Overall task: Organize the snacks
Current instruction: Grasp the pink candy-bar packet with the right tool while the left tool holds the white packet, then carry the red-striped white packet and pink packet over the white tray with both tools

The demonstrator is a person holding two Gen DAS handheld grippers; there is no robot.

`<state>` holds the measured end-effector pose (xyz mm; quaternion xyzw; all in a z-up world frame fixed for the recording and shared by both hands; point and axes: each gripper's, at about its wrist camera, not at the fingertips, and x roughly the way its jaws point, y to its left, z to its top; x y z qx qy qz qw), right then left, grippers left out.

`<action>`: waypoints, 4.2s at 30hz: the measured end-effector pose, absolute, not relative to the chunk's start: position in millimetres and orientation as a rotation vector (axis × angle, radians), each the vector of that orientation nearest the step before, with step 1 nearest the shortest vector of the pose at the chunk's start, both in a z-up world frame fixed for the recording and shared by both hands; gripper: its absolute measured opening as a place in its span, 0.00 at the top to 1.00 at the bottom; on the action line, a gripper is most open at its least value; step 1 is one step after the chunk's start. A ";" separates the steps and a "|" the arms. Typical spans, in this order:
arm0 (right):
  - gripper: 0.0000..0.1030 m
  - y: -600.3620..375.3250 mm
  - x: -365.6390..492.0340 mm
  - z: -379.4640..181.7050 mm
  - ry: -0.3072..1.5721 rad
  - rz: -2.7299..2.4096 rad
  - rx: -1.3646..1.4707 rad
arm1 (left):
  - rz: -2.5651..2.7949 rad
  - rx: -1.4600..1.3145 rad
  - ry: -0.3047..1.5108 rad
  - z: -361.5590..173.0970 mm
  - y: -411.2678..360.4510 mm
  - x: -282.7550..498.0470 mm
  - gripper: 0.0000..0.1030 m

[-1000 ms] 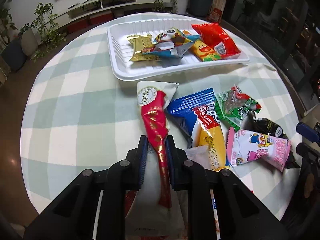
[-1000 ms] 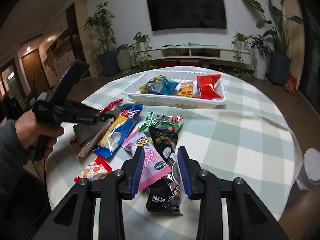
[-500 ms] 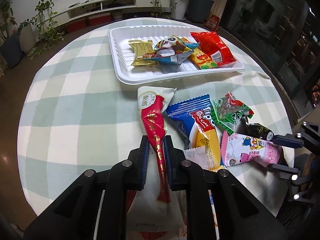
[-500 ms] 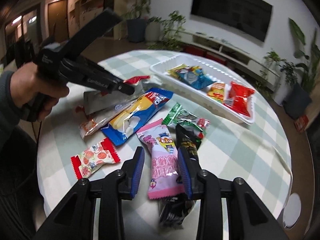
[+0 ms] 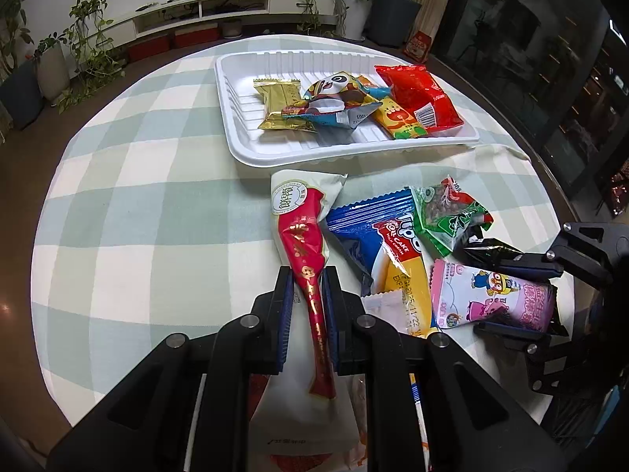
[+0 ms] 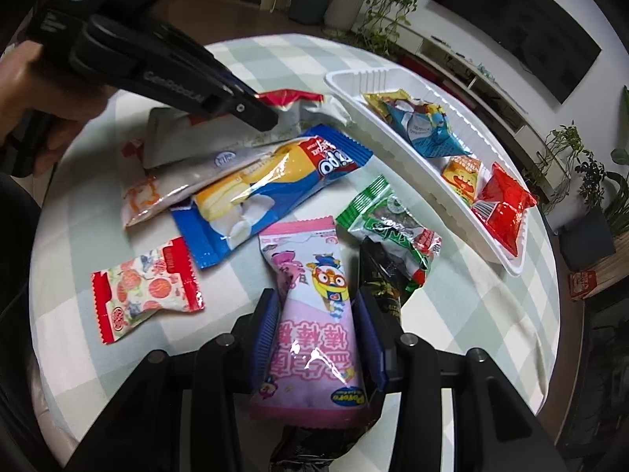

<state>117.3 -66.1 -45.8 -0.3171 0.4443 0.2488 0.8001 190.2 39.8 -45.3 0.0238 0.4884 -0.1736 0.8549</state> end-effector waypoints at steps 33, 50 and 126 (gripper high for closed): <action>0.73 -125.2 90.1 -2.6 0.796 0.488 -0.076 | -0.390 -0.026 0.953 -20.1 47.8 181.1 0.87; 0.73 -140.9 79.6 -15.1 0.739 0.510 -0.018 | -0.236 0.134 1.050 -57.2 38.2 189.1 0.01; 0.73 -171.1 293.2 57.0 0.720 0.300 0.143 | -0.359 -0.205 0.771 36.9 18.2 328.5 0.86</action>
